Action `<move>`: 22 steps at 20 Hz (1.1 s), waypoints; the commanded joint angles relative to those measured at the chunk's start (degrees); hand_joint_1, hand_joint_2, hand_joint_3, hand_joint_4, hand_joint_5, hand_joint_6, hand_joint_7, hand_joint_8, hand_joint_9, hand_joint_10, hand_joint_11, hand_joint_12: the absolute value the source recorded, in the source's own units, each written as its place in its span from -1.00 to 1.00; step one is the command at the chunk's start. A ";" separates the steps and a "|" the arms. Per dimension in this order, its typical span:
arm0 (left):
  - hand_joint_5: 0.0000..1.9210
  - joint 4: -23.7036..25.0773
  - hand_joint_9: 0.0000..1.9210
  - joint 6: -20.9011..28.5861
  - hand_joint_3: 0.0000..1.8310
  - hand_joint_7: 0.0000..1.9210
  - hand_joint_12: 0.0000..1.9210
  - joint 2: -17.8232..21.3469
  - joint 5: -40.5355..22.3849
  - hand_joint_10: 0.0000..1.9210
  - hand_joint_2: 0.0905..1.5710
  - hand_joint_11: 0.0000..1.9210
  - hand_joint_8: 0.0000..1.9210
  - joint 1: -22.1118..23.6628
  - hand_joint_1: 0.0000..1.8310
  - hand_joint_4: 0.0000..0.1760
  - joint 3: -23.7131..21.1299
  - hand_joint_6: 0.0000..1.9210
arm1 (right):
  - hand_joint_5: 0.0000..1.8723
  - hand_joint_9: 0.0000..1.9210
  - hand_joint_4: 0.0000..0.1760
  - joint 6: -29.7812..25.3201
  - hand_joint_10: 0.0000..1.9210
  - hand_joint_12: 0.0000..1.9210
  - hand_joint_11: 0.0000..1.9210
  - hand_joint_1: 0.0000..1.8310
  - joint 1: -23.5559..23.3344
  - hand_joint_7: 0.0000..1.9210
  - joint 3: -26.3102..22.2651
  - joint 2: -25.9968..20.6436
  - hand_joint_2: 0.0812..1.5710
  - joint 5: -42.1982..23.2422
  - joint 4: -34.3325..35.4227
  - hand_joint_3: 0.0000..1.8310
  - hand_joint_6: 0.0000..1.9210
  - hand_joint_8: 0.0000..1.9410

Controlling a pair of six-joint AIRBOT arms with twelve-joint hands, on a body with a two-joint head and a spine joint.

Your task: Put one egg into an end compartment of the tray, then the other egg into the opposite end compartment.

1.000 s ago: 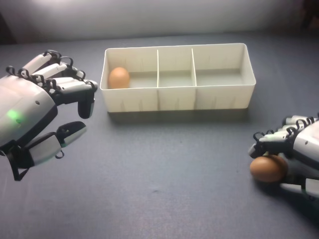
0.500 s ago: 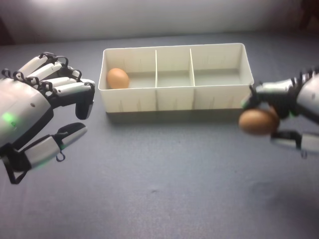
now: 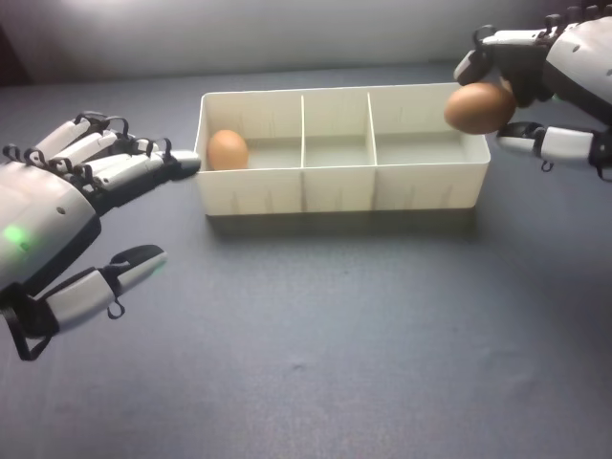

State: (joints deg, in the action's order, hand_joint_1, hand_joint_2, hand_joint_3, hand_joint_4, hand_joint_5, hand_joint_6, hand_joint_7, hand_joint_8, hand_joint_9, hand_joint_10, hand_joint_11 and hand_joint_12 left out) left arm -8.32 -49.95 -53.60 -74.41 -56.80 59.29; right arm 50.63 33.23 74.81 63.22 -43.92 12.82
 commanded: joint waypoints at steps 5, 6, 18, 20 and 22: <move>-0.69 -0.10 -0.82 0.46 -1.00 -0.47 0.54 -0.36 -7.07 -0.23 0.77 -1.00 -0.99 0.23 -0.23 -1.00 0.47 -0.85 | -0.80 -0.61 -1.00 0.01 0.77 1.00 -0.53 0.12 -4.15 -0.55 6.36 4.16 0.59 2.90 1.16 -1.00 0.28 0.36; -0.68 -0.05 -0.81 0.51 -1.00 -0.49 0.52 -0.39 -7.07 -0.25 0.77 -1.00 -1.00 0.23 -0.23 -1.00 0.53 -0.87 | -0.94 -0.78 -1.00 0.32 0.66 1.00 -0.70 0.07 -4.25 -0.78 7.00 4.56 0.58 3.55 1.89 -1.00 -0.02 0.08; -0.79 -1.05 -0.94 0.96 -1.00 -0.85 -0.04 0.24 -9.61 -0.84 0.74 -1.00 -1.00 -1.59 -0.34 -1.00 -0.60 -1.00 | -1.00 -1.00 -0.38 0.61 -1.00 0.02 -1.00 -0.95 -1.17 -1.00 -5.12 -3.36 0.79 -10.92 -0.62 -1.00 -1.00 -1.00; -0.98 -1.54 -1.00 0.87 -1.00 -0.99 -0.70 0.59 -10.45 -0.99 0.72 -1.00 -1.00 -2.33 -0.43 -1.00 -1.06 -1.00 | -1.00 -1.00 -0.37 0.61 -1.00 -0.96 -1.00 -1.00 2.45 -1.00 -9.11 -7.54 0.74 -16.59 -1.41 -1.00 -1.00 -1.00; -1.00 -2.02 -1.00 0.87 -1.00 -1.00 -0.94 0.81 -10.90 -1.00 0.72 -1.00 -1.00 -2.92 -0.53 -1.00 -1.32 -1.00 | -1.00 -1.00 -0.40 0.33 -1.00 -0.99 -1.00 -0.96 6.54 -1.00 -12.14 -10.25 0.74 -21.73 -1.38 -1.00 -1.00 -1.00</move>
State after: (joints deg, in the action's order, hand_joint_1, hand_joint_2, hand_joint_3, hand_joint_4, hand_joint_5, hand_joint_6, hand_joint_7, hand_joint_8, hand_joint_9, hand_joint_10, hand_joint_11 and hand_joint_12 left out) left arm -10.55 -49.21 -53.21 -77.65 -60.01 58.02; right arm 51.22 40.91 62.48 52.80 -56.10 11.94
